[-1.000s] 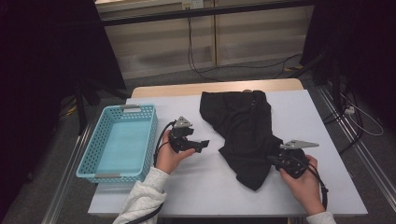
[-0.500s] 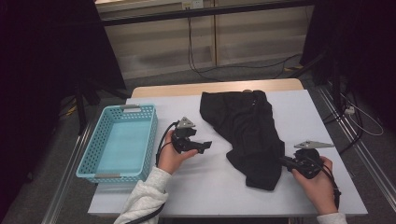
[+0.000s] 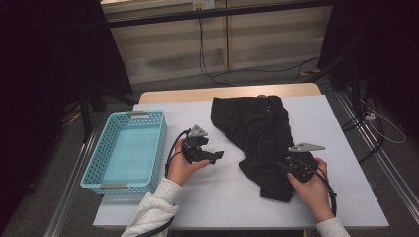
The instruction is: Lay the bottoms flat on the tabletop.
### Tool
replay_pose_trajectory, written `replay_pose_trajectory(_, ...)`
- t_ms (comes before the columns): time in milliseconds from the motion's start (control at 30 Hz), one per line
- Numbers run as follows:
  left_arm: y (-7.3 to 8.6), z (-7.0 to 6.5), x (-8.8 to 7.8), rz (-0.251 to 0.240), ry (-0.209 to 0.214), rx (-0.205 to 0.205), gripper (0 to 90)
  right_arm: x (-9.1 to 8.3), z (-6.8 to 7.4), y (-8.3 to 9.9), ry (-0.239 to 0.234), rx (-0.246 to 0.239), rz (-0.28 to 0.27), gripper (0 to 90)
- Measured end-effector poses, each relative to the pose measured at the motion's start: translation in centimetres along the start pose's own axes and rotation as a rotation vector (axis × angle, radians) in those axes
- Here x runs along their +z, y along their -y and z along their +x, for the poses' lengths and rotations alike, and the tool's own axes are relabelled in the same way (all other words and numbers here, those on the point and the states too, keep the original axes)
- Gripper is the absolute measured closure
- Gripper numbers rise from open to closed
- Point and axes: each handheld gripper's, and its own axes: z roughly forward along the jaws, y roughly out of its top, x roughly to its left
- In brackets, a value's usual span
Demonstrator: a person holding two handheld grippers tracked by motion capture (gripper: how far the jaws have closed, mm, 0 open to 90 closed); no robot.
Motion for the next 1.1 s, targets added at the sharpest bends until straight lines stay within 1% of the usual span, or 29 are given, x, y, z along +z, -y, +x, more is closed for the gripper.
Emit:
replay_pose_trajectory(67, 0.1, 0.0, 0.0, 0.001, -0.005, 0.003, 14.8, 0.2, -0.2, 0.1, -0.003, 0.007, -0.002, 80.2)
replay_pose_trajectory(100, 0.1, 0.1, 0.0, 0.004, -0.003, 0.000, 14.9, 0.2, -0.4, 0.1, -0.002, 0.010, -0.004, 84.2)
replay_pose_trajectory(133, 0.1, 0.1, 0.0, 0.006, -0.004, -0.001, 14.9, 0.2, -0.5, 0.1, -0.012, 0.012, 0.000, 87.4)
replay_pose_trajectory(233, 0.2, 0.1, 0.1, 0.010, -0.003, 0.001, 14.9, 0.0, -0.9, 0.1, -0.023, 0.020, -0.002, 89.0)
replay_pose_trajectory(300, 0.2, 0.0, 0.1, 0.010, -0.001, 0.004, 14.9, -0.5, -1.3, 0.0, -0.021, 0.023, -0.005, 89.1)
replay_pose_trajectory(367, 0.1, -0.1, 0.1, 0.007, 0.003, 0.002, 14.8, -1.1, -2.0, 0.0, -0.021, 0.032, -0.013, 89.2)
replay_pose_trajectory(467, 0.1, -0.1, 0.2, 0.010, 0.006, 0.004, 14.8, -2.1, -3.1, 0.1, -0.011, 0.059, -0.030, 89.2)
replay_pose_trajectory(533, 0.1, -0.1, 0.3, 0.014, 0.007, 0.004, 14.9, -2.3, -3.7, 0.2, -0.005, 0.079, -0.037, 89.0)
replay_pose_trajectory(567, 0.1, -0.1, 0.4, 0.012, 0.003, 0.005, 14.9, -2.4, -3.9, 0.3, -0.004, 0.080, -0.042, 88.8)
replay_pose_trajectory(633, 0.1, -0.1, 0.4, 0.012, 0.009, 0.003, 14.9, -2.4, -4.2, 0.5, -0.004, 0.086, -0.043, 88.3)
replay_pose_trajectory(667, 0.0, -0.2, 0.4, 0.011, 0.009, 0.003, 14.8, -2.3, -4.2, 0.6, -0.006, 0.086, -0.043, 86.3)
replay_pose_trajectory(733, 0.0, -0.2, 0.4, 0.010, 0.009, 0.006, 14.9, -2.4, -3.9, 0.4, -0.005, 0.081, -0.049, 79.1)
replay_pose_trajectory(767, 0.0, -0.2, 0.4, 0.008, 0.011, 0.008, 14.9, -2.4, -3.8, 0.3, -0.009, 0.076, -0.052, 77.5)
replay_pose_trajectory(867, 0.0, -0.2, 0.4, 0.011, 0.013, 0.008, 14.8, -2.5, -2.8, -0.3, -0.018, 0.038, -0.071, 66.5)
replay_pose_trajectory(967, 0.0, -0.2, 0.3, 0.008, 0.010, 0.005, 14.8, -2.4, -1.6, -1.0, -0.038, -0.019, -0.096, 58.5)
replay_pose_trajectory(1000, 0.0, -0.2, 0.2, 0.007, 0.010, 0.004, 14.9, -2.3, -1.0, -1.3, -0.049, -0.041, -0.107, 55.0)
replay_pose_trajectory(1100, 0.1, -0.1, 0.0, 0.007, 0.008, 0.003, 14.9, -2.1, 0.6, -1.7, -0.090, -0.085, -0.106, 50.0)
